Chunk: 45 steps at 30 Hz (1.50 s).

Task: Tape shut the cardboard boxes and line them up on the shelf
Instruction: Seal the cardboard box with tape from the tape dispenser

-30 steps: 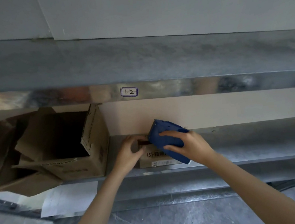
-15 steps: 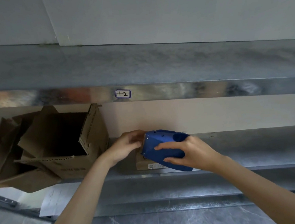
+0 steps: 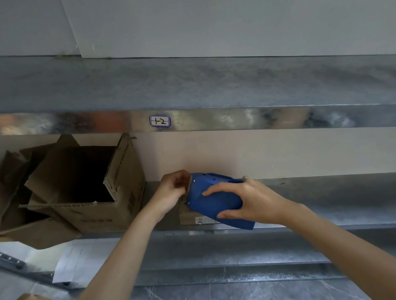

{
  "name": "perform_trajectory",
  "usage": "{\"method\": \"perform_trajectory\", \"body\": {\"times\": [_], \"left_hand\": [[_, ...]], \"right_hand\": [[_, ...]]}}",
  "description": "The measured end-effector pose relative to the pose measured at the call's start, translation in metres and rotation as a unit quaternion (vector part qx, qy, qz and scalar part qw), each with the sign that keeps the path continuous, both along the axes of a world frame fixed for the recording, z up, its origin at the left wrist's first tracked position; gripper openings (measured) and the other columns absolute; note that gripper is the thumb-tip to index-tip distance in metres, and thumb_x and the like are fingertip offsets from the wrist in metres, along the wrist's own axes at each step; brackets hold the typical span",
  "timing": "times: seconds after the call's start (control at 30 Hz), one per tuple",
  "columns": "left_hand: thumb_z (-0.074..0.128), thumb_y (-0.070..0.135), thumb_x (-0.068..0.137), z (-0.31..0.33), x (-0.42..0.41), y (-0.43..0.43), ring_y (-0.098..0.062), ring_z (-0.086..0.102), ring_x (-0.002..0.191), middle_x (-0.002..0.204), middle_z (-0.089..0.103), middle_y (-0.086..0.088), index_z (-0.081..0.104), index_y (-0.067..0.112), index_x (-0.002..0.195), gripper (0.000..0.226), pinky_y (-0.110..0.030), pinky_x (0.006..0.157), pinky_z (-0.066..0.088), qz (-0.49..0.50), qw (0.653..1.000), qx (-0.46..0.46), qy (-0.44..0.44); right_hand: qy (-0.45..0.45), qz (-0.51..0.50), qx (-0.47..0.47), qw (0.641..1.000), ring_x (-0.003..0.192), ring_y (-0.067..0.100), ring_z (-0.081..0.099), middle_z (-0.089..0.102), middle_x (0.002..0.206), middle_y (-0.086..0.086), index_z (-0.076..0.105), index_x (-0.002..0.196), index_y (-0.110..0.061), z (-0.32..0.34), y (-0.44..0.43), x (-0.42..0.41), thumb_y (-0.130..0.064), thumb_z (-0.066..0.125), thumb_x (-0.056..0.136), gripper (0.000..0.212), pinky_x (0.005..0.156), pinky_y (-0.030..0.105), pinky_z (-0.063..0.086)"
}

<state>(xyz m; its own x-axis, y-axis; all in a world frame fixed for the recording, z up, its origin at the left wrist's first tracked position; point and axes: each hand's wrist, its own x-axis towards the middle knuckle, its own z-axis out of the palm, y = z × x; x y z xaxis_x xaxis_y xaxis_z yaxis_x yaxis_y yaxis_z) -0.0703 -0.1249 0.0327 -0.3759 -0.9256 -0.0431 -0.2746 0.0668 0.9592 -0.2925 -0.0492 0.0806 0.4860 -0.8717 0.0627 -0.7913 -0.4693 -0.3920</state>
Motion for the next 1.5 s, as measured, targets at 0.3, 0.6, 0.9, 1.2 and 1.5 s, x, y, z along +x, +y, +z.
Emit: {"method": "perform_trajectory", "body": {"times": [0.3,0.6,0.9,1.2,1.5], "left_hand": [[0.062,-0.012,0.086,0.002,0.007,-0.003,-0.011,0.067,0.081,0.081,0.071,0.001,0.068,0.011,0.083,0.024,-0.021,0.078,0.051,0.102,0.994,0.013,0.047],[0.064,-0.007,0.087,-0.007,0.022,-0.004,-0.005,0.067,0.073,0.082,0.071,-0.001,0.068,0.011,0.085,0.019,-0.016,0.079,0.05,0.148,0.986,0.04,0.068],[0.065,-0.001,0.089,-0.008,0.024,-0.006,-0.011,0.065,0.085,0.091,0.07,-0.004,0.069,0.012,0.09,0.013,-0.02,0.088,0.046,0.173,0.981,0.024,0.082],[0.071,-0.002,0.085,-0.008,0.009,-0.008,-0.014,0.065,0.095,0.099,0.069,-0.003,0.066,0.006,0.1,0.018,-0.011,0.079,0.049,0.098,0.995,-0.02,0.024],[0.077,-0.008,0.076,-0.027,0.006,-0.009,-0.009,0.058,0.108,0.113,0.059,-0.003,0.051,0.011,0.108,0.046,-0.012,0.087,0.043,0.123,0.99,-0.049,-0.041]], "right_hand": [[0.017,-0.003,-0.003,1.0,0.052,0.007,0.049,0.05,0.054,-0.02,0.051,0.126,-0.051,0.008,-0.012,-0.021,-0.044,0.069,0.085,0.046,0.05,0.017,0.033],[0.035,-0.027,0.019,0.999,0.056,0.004,0.052,0.065,0.074,-0.01,0.044,0.126,-0.056,0.002,-0.011,-0.055,-0.047,0.069,0.085,0.049,0.053,0.011,0.032],[0.013,-0.071,0.061,0.996,0.064,0.01,0.06,0.07,0.093,-0.012,0.048,0.123,-0.057,-0.008,-0.013,-0.061,-0.044,0.071,0.084,0.047,0.065,0.022,0.046],[-0.111,-0.131,0.159,0.972,0.098,0.002,0.058,0.055,0.114,-0.032,0.048,0.118,-0.058,-0.013,-0.026,-0.06,-0.045,0.073,0.083,0.045,0.077,0.023,0.052],[-0.153,-0.108,0.203,0.961,0.112,-0.003,0.052,0.055,0.124,-0.027,0.055,0.123,-0.044,-0.01,-0.039,-0.057,-0.036,0.07,0.088,0.038,0.092,0.021,0.043]]}}
